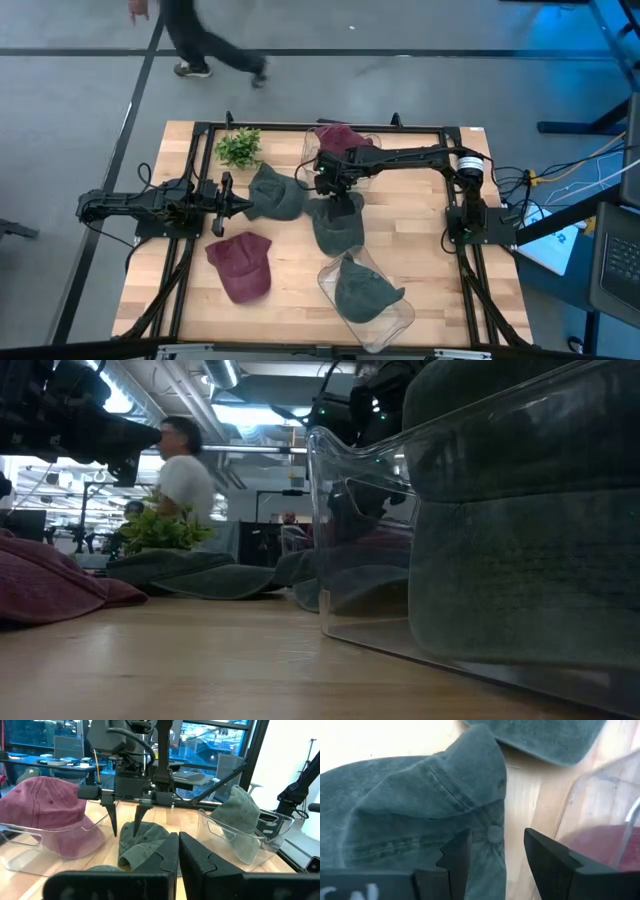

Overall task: Pick & Place hat
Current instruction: Put the right black cap into the bottom transparent bin

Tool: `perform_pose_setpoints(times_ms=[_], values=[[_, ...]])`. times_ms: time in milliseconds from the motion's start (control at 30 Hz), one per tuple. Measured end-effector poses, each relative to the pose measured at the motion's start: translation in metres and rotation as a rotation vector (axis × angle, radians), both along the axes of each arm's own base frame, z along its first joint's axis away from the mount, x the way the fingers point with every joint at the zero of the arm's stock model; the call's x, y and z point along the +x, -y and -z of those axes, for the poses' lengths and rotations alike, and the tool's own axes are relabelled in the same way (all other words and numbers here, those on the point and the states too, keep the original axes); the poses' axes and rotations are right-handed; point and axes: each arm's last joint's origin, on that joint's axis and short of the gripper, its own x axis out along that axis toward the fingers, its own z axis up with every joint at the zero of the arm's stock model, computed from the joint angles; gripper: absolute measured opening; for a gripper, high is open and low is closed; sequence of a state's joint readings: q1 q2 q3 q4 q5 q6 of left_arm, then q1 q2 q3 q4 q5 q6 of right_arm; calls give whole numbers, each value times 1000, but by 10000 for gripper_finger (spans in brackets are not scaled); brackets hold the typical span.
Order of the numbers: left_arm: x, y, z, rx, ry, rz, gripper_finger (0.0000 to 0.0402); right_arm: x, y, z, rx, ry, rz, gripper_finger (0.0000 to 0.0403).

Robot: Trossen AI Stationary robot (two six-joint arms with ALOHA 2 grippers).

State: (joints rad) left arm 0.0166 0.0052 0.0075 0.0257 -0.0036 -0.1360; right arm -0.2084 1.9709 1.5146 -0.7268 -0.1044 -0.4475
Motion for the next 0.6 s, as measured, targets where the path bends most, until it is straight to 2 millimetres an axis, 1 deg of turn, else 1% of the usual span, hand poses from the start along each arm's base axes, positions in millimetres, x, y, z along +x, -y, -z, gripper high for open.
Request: perform_pose_setpoints(times_ms=[100, 333, 600], values=[[0, 0, 0, 0, 0, 0, 12, 1, 1, 5, 14, -15, -3, 181], [0, 0, 0, 0, 0, -1, 10, 5, 3, 24, 29, -54, -4, 181], [0, 0, 0, 0, 0, -1, 12, 10, 5, 38, -12, -77, 8, 181]])
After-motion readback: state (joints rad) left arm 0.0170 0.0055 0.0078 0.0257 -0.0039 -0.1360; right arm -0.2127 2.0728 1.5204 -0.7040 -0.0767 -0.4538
